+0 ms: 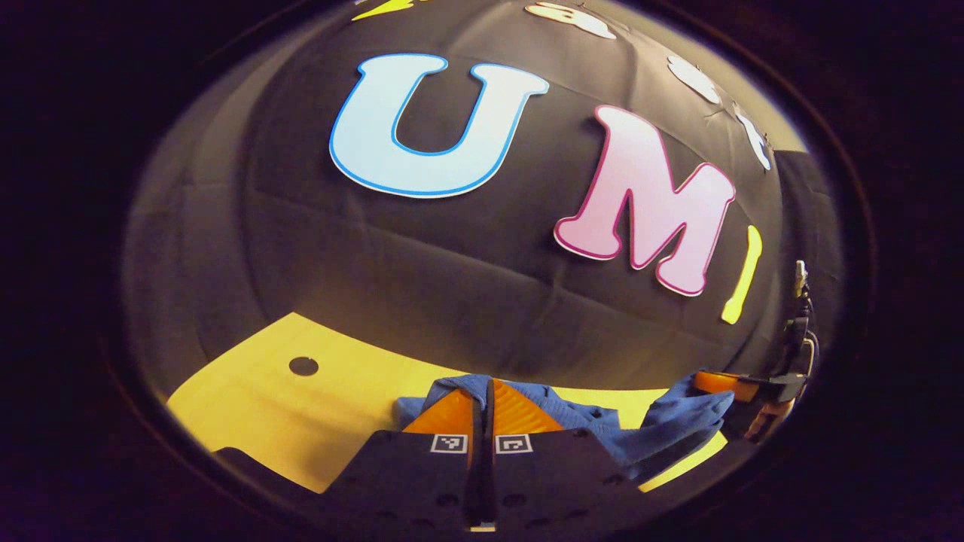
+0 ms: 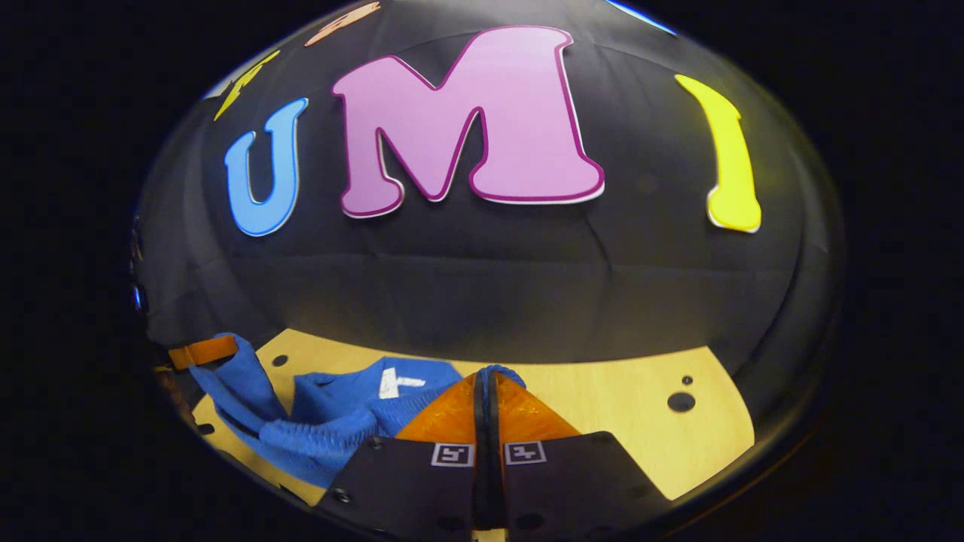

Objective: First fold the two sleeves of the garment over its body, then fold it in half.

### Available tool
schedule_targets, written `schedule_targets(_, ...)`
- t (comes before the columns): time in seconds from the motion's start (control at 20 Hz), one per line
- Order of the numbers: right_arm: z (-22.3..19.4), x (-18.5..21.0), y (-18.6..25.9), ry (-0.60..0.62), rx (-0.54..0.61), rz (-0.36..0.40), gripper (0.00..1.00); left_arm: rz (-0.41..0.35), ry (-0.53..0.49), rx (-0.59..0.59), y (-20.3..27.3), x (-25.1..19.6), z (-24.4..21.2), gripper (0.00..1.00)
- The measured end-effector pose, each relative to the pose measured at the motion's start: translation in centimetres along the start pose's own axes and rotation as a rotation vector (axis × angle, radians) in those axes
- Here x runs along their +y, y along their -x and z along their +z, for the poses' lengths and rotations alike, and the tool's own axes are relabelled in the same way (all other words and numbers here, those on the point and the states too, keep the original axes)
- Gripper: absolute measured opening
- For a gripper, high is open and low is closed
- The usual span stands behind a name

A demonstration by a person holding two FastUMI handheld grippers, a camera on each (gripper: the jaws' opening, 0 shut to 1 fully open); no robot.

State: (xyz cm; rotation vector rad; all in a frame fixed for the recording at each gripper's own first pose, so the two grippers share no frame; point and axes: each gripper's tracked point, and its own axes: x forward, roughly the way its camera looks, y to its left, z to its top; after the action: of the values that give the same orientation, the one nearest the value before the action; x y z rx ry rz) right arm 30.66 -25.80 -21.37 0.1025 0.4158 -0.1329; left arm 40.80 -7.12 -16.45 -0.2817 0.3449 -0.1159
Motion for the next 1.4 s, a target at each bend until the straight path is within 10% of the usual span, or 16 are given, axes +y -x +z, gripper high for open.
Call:
schedule_targets(0.55,-6.4,-4.2,-12.2,0.048,0.105,-0.084,0.01,0.075,-0.057,0.045,-13.4,3.7,-5.9,0.06)
schedule_targets(0.65,-7.0,-4.7,-12.1,0.054,0.116,-0.107,0.09,0.076,-0.065,0.050,-13.3,3.2,-6.3,0.59)
schedule_targets(0.7,-6.9,-4.6,-11.9,0.038,0.107,-0.101,0.28,0.092,-0.070,0.041,-12.8,2.8,-5.5,0.85)
schedule_targets(0.75,-6.6,-4.8,-11.2,0.025,0.099,-0.109,0.30,0.111,-0.079,0.047,-12.2,2.8,-5.0,0.83)
schedule_targets(0.9,-5.4,-5.0,-8.2,-0.014,0.050,-0.129,1.00,0.108,-0.102,0.037,-9.1,2.0,-3.8,0.85)
schedule_targets(1.4,0.9,0.8,16.2,-0.083,-0.283,-0.092,0.98,-0.050,-0.248,-0.289,16.6,-6.1,3.7,0.82)
